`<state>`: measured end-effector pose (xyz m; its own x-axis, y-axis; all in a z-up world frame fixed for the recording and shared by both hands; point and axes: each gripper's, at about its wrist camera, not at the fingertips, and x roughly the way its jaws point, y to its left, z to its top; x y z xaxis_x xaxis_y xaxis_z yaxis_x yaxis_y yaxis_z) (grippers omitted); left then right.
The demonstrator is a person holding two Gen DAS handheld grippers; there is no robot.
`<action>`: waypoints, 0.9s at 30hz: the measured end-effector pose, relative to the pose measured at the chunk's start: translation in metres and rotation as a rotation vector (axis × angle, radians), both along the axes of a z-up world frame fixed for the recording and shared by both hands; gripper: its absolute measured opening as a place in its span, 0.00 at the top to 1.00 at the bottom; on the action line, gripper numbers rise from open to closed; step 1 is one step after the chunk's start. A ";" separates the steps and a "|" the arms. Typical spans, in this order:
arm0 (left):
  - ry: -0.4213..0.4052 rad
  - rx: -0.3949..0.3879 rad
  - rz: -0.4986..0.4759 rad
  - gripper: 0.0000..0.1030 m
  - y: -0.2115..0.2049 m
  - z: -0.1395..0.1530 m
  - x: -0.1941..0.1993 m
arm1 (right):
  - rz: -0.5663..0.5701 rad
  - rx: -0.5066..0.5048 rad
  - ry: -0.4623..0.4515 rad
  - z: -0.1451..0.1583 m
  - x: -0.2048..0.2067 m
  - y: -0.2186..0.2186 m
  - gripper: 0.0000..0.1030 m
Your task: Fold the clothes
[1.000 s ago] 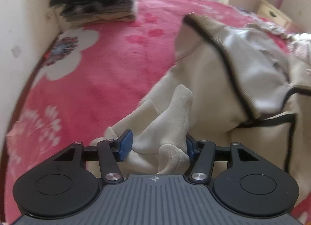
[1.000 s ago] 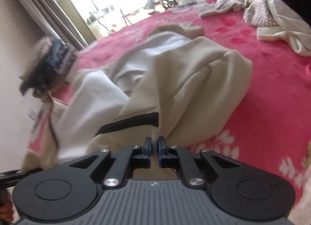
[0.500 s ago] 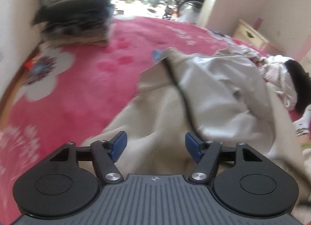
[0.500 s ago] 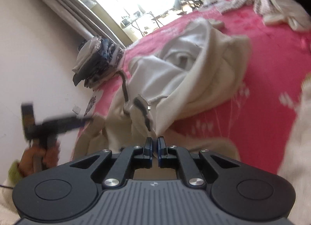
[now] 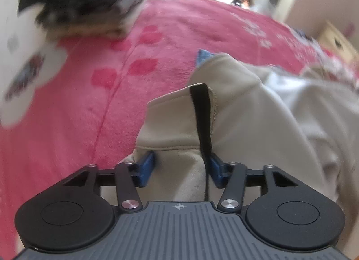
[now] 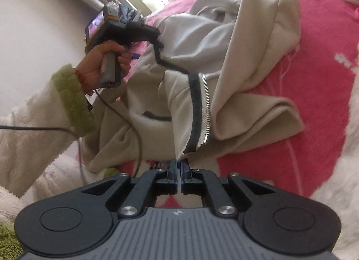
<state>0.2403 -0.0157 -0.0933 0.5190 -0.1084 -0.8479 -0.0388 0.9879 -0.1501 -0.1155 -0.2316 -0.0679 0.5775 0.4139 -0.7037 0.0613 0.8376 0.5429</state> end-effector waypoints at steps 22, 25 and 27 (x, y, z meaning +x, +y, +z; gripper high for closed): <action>-0.010 -0.196 0.050 0.86 0.079 -0.025 -0.015 | -0.109 -0.072 -0.233 0.085 0.060 -0.062 0.75; -0.010 -0.203 0.052 0.94 0.091 -0.026 -0.021 | -0.113 -0.158 -0.266 0.099 0.112 -0.069 0.62; 0.002 -0.218 0.070 0.94 0.103 -0.025 -0.025 | -0.116 -0.201 -0.283 0.105 0.155 -0.076 0.57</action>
